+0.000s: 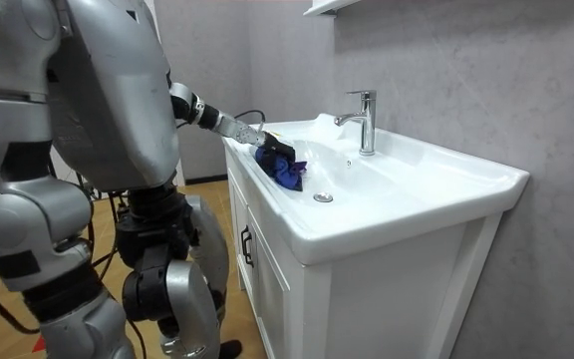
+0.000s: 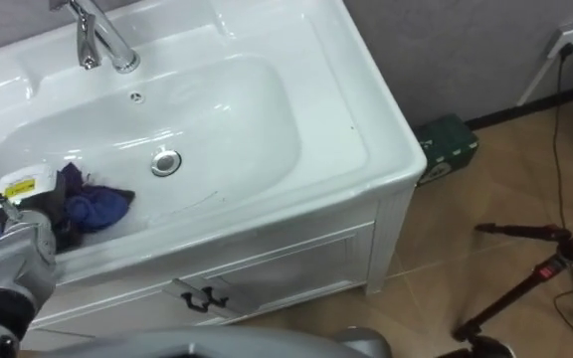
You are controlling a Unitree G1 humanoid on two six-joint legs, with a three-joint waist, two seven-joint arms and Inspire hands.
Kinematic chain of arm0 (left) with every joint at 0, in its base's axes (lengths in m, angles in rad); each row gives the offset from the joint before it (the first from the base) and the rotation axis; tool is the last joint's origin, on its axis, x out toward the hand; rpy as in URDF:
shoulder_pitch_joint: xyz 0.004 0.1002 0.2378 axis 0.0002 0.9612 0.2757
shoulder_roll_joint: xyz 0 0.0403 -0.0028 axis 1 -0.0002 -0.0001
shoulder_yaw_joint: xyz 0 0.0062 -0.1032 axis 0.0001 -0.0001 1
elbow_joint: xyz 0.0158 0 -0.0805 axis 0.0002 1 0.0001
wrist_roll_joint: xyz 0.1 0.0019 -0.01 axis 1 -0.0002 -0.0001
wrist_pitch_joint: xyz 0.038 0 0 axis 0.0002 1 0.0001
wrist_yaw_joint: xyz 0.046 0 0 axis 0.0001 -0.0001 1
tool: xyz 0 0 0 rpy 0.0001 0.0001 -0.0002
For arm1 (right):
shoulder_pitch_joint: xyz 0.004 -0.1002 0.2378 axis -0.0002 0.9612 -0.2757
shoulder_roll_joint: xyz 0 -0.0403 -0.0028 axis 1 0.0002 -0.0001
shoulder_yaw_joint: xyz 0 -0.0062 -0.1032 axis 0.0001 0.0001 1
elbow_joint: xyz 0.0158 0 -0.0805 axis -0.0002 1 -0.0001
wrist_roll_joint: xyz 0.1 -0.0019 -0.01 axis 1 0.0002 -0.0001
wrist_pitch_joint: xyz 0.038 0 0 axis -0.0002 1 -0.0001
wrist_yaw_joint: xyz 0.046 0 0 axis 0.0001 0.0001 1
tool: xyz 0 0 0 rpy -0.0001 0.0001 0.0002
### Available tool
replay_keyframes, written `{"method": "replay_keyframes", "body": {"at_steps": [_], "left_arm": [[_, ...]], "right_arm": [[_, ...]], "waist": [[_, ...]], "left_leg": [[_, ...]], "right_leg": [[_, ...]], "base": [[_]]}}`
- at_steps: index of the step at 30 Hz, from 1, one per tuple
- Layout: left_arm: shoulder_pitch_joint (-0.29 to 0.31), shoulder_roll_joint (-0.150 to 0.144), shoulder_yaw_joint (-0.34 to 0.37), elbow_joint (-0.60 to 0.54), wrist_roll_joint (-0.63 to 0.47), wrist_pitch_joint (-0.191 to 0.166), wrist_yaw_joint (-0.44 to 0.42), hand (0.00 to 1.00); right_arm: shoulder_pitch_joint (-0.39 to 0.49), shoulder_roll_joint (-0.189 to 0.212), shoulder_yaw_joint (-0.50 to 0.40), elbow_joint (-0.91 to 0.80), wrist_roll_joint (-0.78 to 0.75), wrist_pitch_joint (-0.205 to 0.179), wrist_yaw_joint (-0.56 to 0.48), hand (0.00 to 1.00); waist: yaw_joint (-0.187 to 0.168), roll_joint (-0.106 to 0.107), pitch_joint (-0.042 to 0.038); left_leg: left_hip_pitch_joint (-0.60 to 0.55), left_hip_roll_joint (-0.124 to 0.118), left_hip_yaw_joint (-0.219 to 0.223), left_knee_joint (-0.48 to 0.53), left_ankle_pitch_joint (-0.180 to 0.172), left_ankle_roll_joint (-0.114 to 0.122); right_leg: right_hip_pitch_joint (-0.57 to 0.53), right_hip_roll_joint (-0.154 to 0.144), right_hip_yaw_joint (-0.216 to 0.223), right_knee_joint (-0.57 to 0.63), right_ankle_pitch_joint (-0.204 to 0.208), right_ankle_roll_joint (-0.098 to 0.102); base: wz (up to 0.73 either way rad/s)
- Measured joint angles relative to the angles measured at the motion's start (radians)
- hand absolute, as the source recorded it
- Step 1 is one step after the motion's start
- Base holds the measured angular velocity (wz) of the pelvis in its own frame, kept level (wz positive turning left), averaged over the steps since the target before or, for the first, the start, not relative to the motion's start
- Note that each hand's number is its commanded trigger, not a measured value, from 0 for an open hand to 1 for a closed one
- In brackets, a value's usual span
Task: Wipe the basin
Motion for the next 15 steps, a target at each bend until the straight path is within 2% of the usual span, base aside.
{"method": "replay_keyframes", "body": {"at_steps": [6, 10, 13, 15], "left_arm": [[-0.053, -0.027, 0.015, -0.02, -0.094, -0.012, -0.102, 1.0], [-0.052, -0.059, 0.008, -0.082, -0.149, -0.01, -0.154, 1.0], [-0.063, -0.073, -0.04, -0.132, -0.171, -0.012, -0.195, 1.0], [-0.072, -0.085, -0.076, -0.177, -0.179, -0.012, -0.234, 1.0]], "right_arm": [[0.016, 0.019, 0.001, 0.006, 0.025, 0.033, 0.005, 0.0], [0.024, 0.02, 0.028, 0.004, 0.024, 0.036, 0.005, 0.0], [0.022, 0.025, 0.039, 0.003, 0.016, 0.036, 0.014, 0.0], [0.018, 0.042, 0.04, -0.003, 0.015, 0.036, 0.015, 0.0]], "waist": [[-0.011, -0.002, 0.0003], [-0.036, -0.007, 0.0017], [-0.051, -0.019, 0.0079], [-0.058, -0.037, 0.0121]], "left_leg": [[-0.014, -0.003, 0.004, -0.002, -0.001, 0.001], [-0.013, -0.009, 0.004, -0.016, -0.002, 0.006], [-0.006, -0.013, 0.007, -0.019, -0.003, 0.008], [0.006, -0.013, 0.021, -0.025, -0.006, 0.012]], "right_leg": [[-0.021, -0.004, 0.009, 0.009, -0.001, 0.001], [-0.023, -0.009, 0.002, 0.009, -0.002, 0.006], [-0.019, -0.012, 0.006, 0.008, -0.001, 0.01], [-0.013, -0.013, 0.016, 0.006, -0.002, 0.014]], "base": [[-0.02], [0.07], [-0.03], [-0.12]]}}
